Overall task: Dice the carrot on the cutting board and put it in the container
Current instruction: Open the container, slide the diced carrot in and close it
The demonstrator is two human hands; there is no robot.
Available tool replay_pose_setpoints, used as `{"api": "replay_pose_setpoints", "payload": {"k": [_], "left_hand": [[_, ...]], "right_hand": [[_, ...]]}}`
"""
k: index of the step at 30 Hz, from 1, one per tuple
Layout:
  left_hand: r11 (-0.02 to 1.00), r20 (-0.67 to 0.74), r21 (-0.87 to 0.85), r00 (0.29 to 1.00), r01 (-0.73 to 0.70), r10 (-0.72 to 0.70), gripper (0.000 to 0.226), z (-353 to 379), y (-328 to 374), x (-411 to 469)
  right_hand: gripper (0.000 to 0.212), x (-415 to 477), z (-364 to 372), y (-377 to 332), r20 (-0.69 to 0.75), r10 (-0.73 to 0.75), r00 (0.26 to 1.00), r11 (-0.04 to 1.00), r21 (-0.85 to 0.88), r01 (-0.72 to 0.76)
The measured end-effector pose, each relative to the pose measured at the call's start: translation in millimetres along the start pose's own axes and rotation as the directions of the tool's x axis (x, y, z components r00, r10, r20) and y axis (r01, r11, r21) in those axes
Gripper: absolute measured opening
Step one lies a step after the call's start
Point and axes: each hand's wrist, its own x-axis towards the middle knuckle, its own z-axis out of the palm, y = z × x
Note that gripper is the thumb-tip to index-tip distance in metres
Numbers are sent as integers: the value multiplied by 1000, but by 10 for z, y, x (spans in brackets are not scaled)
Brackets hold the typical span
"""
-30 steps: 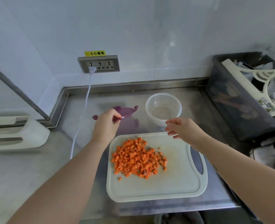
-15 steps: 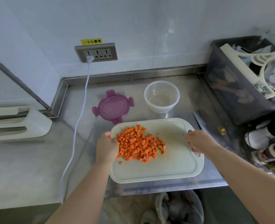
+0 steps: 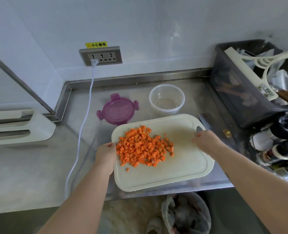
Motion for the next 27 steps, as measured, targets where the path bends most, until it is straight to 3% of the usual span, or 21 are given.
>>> {"api": "replay_pose_setpoints", "payload": {"k": [3, 7, 9, 11, 13, 15, 18, 21, 24, 26, 27], "left_hand": [[998, 76, -59, 997, 34, -29, 35, -5, 92, -106], [992, 131, -124, 991, 26, -10, 33, 29, 217, -254], [989, 141, -143, 990, 38, -18, 32, 52, 282, -321], [984, 130, -174, 992, 21, 1, 32, 75, 359, -393], [978, 136, -206, 991, 13, 16, 29, 124, 433, -436], [967, 139, -254, 990, 5, 32, 29, 168, 496, -467], [959, 146, -282, 988, -2, 45, 28, 264, 587, -510], [952, 158, -307, 986, 4, 47, 23, 398, 670, -557], [942, 155, -335, 987, 20, 34, 26, 558, 755, -608], [932, 157, -361, 987, 38, 21, 27, 653, 812, -633], [928, 160, -369, 987, 41, 20, 26, 696, 844, -643]], "right_hand": [[22, 28, -121, -36, -47, -68, 997, 995, -78, 64], [12, -74, -258, -72, -73, -88, 993, 990, -117, 79], [23, -158, -297, -55, -118, -99, 988, 995, -32, 96], [8, -339, -313, -54, -217, -92, 972, 991, 71, 110], [35, -523, -305, -30, -343, -39, 938, 978, 179, 106], [49, -701, -286, -14, -473, 34, 881, 938, 319, 135], [59, -776, -220, 69, -513, 214, 832, 814, 564, 138], [53, -806, -161, 78, -362, 303, 882, 614, 782, 110], [41, -794, -132, 71, -153, 291, 944, 322, 945, 54], [22, -806, -163, 21, -99, 220, 971, 281, 959, 34], [24, -842, -203, -38, -83, 194, 978, 277, 960, 26]]}}
